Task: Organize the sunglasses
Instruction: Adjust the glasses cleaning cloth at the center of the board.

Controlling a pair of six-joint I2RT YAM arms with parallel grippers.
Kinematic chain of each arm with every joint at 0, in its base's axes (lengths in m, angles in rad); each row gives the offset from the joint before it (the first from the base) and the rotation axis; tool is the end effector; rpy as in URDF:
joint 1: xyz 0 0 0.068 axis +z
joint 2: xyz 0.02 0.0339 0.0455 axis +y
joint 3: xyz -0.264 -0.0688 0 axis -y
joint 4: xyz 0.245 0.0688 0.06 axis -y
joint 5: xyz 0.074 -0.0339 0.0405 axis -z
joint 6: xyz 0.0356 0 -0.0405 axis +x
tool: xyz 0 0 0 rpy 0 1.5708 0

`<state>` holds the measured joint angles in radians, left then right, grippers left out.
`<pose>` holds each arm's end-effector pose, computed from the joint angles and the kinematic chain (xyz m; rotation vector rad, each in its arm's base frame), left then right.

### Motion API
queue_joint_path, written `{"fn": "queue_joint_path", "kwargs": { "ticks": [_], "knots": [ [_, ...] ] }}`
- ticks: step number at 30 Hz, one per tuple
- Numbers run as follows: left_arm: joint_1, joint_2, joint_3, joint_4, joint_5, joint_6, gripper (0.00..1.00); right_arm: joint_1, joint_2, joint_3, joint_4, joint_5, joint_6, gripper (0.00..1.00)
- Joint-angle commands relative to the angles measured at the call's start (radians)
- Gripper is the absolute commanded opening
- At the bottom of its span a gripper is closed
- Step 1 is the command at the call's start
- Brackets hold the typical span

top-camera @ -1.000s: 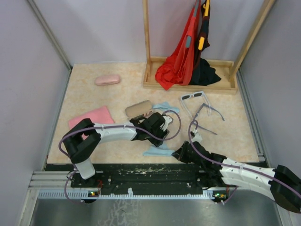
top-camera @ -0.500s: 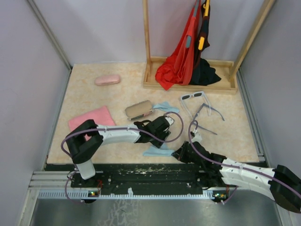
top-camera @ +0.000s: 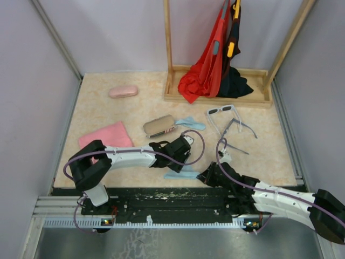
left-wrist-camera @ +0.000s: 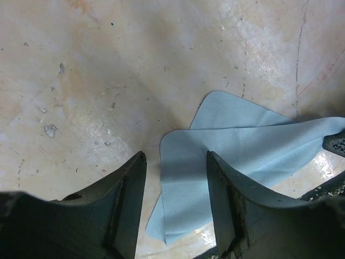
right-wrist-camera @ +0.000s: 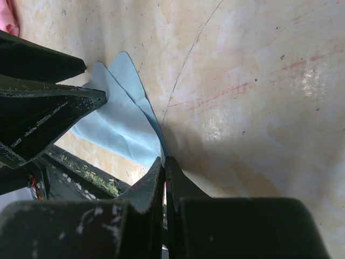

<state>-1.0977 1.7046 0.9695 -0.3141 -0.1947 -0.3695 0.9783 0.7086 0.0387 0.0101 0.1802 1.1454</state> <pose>0.1572 -0.2919 0.1609 0.8670 2.4664 -0.2774 0.0807 0.1084 0.1134 0.3053 2.3760 0.9184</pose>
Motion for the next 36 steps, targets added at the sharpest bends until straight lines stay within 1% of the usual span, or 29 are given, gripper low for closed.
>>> {"fn": "queue_joint_path", "kwargs": {
  "ticks": [1,4,6,8,12,18,20,24,29,36],
  "knots": [
    [-0.006,0.008,-0.028,-0.024,0.022,-0.02,0.54,-0.004,0.0,-0.014,-0.034,-0.007,-0.018,0.0],
    [-0.008,0.019,-0.038,-0.003,0.032,-0.019,0.49,-0.004,-0.001,-0.015,-0.035,-0.006,-0.018,0.0],
    [-0.008,0.029,-0.039,-0.001,0.038,-0.018,0.42,-0.003,-0.001,-0.016,-0.036,-0.007,-0.018,0.0],
    [-0.008,0.03,-0.043,0.005,0.051,-0.016,0.38,-0.003,-0.001,-0.015,-0.037,-0.007,-0.018,0.0],
    [-0.012,0.028,-0.051,0.021,0.077,-0.014,0.34,-0.004,-0.001,-0.016,-0.04,-0.01,-0.018,0.0],
    [-0.03,0.041,-0.049,0.026,0.087,-0.013,0.31,-0.004,-0.001,-0.016,-0.039,-0.011,-0.018,0.0],
    [-0.033,0.05,-0.045,0.022,0.082,-0.013,0.29,-0.004,-0.001,-0.017,-0.041,-0.011,-0.018,0.0],
    [-0.033,0.052,-0.038,0.013,0.048,-0.009,0.18,-0.004,-0.005,-0.017,-0.041,-0.014,-0.018,0.0],
    [-0.033,0.021,-0.016,-0.008,-0.021,-0.011,0.08,-0.004,-0.012,-0.012,-0.037,-0.011,-0.034,0.0],
    [-0.033,-0.086,-0.026,0.006,-0.058,-0.018,0.07,-0.004,-0.013,0.029,-0.041,-0.002,-0.093,0.0]
  ]
}}
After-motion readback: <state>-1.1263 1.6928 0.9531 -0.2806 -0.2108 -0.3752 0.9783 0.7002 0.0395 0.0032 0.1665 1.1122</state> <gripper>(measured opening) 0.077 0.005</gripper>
